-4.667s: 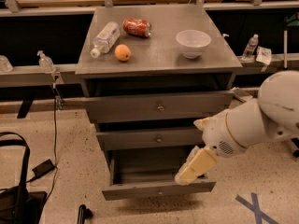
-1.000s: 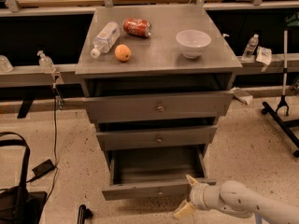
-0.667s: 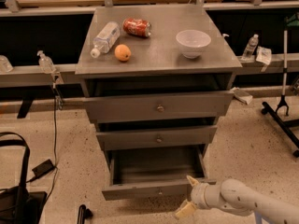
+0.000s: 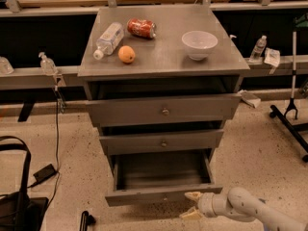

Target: Close bottom drawer

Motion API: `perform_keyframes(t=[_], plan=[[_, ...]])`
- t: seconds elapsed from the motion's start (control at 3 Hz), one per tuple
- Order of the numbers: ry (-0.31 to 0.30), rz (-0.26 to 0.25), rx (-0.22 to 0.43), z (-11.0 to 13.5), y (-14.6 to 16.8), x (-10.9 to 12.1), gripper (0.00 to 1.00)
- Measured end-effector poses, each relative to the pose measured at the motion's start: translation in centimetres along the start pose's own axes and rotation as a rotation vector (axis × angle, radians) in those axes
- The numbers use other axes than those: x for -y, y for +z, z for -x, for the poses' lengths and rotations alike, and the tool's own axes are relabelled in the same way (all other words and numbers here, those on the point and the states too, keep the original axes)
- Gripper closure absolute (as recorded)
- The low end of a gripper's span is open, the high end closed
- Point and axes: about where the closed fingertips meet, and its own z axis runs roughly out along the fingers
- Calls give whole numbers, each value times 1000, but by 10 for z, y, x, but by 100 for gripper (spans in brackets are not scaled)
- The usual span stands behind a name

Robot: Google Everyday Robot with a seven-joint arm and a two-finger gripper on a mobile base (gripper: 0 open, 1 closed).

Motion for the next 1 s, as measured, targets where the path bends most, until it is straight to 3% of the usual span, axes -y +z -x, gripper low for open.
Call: perform_keyframes(t=[0.67, 1.0], plan=[[-105, 32, 42, -38, 29, 23, 82], [-154, 15, 20, -57, 52, 25, 100]])
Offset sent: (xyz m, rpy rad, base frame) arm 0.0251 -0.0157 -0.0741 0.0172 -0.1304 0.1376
